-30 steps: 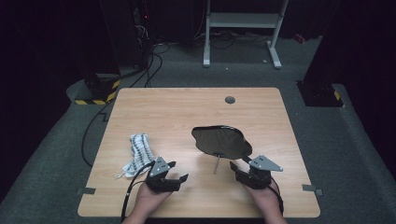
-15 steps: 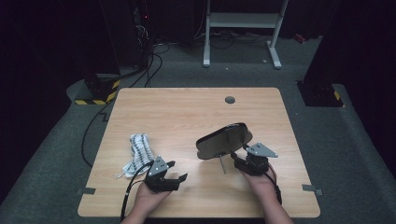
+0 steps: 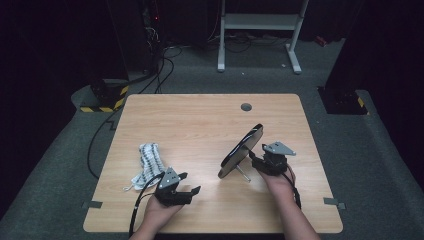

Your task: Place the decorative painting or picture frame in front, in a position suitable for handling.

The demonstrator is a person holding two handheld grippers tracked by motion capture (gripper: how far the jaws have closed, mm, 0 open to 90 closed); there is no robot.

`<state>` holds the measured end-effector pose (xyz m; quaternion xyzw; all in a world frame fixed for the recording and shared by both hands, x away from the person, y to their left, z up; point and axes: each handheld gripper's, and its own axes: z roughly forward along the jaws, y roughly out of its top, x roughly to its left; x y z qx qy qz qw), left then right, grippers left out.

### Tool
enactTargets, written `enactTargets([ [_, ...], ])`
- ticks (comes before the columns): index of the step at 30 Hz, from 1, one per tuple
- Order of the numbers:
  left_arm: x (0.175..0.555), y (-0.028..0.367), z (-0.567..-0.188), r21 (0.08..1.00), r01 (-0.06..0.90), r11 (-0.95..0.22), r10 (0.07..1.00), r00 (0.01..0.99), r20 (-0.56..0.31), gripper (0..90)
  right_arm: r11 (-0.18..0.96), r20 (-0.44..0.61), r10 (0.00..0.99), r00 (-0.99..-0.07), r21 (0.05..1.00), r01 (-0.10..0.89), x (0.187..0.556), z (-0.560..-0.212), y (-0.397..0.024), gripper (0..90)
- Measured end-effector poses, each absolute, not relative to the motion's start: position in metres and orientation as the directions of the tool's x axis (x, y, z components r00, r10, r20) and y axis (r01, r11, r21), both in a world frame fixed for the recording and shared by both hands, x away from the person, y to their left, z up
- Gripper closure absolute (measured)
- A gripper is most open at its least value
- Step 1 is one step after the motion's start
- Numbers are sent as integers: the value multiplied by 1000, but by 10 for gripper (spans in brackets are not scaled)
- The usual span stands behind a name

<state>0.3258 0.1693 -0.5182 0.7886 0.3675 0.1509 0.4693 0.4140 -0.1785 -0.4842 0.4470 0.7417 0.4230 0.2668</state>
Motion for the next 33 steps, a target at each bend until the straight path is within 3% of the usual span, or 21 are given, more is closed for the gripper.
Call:
enactTargets([
  [15,327,170,-519,850,438,-293,720,686,-106,263,198,23,901,-433,866,458,447,-479,-172,415],
  [19,326,172,-520,848,442,-292,723,683,-107,263,211,24,890,-456,864,458,418,-483,-179,421],
  [26,327,168,-520,846,442,-296,723,683,-104,264,253,12,845,-534,871,420,332,-492,-174,387],
  [33,329,164,-521,847,440,-298,724,682,-100,263,261,31,809,-587,875,408,307,-491,-148,310],
])
